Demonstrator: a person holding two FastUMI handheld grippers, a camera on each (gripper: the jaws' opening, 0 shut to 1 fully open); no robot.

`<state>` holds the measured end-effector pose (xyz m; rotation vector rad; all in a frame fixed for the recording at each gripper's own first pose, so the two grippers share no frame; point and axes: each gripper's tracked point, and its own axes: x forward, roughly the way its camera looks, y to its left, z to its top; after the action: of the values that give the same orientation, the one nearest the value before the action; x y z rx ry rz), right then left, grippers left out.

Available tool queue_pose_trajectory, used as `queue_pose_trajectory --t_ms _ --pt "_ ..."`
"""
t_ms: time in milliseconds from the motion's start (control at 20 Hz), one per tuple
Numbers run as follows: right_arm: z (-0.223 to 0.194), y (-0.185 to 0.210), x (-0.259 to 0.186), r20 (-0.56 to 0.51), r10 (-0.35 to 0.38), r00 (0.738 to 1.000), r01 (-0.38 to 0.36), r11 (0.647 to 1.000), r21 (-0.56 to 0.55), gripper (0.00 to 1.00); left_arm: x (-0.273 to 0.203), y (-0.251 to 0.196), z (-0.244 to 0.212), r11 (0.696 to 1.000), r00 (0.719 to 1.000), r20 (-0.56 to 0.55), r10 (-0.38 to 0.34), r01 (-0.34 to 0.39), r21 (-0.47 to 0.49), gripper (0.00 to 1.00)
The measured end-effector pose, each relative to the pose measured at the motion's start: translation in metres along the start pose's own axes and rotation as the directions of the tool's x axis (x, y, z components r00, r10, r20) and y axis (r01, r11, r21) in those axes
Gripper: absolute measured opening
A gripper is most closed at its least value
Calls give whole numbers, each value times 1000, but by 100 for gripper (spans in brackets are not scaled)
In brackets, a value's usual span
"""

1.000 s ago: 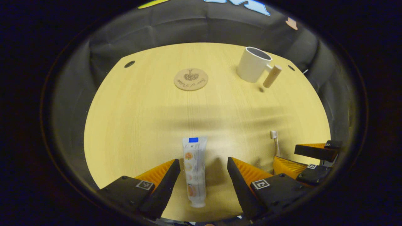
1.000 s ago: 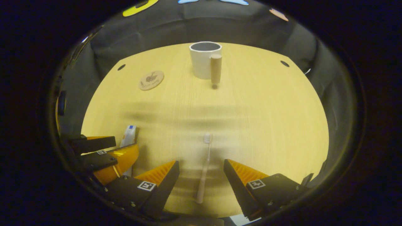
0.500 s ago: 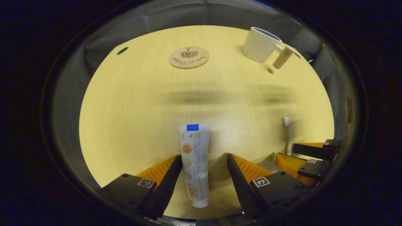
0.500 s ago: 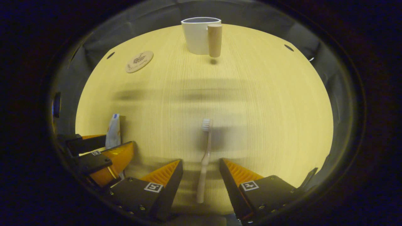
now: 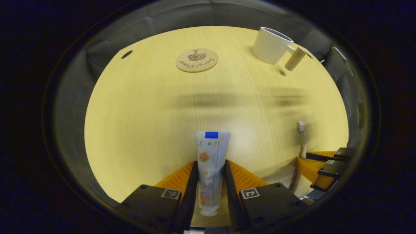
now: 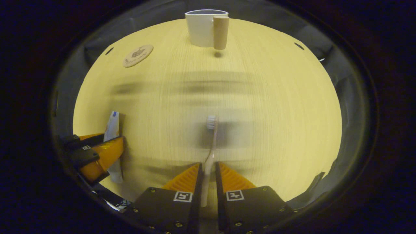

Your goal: Put the toothbrush and toothpaste on the desktop into the cup, then pick up the cup and place it on the coaster on the desktop.

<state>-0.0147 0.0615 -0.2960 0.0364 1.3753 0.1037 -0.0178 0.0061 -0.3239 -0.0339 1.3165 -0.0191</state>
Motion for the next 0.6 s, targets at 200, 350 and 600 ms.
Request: queue_pose_trajectory --t_ms 200,350,600 --pt "1 3 10 9 27 1000 -27 1000 -3 13 -1 0 0 1000 1000 1 -3 3 3 51" --pt "0 5 9 29 47 998 -47 999 5 4 -4 1 3 1000 1000 21 -14 14 -2 41" --pt "1 3 7 67 85 994 -85 996 7 4 -9 1 6 998 994 95 -54 56 -16 23"
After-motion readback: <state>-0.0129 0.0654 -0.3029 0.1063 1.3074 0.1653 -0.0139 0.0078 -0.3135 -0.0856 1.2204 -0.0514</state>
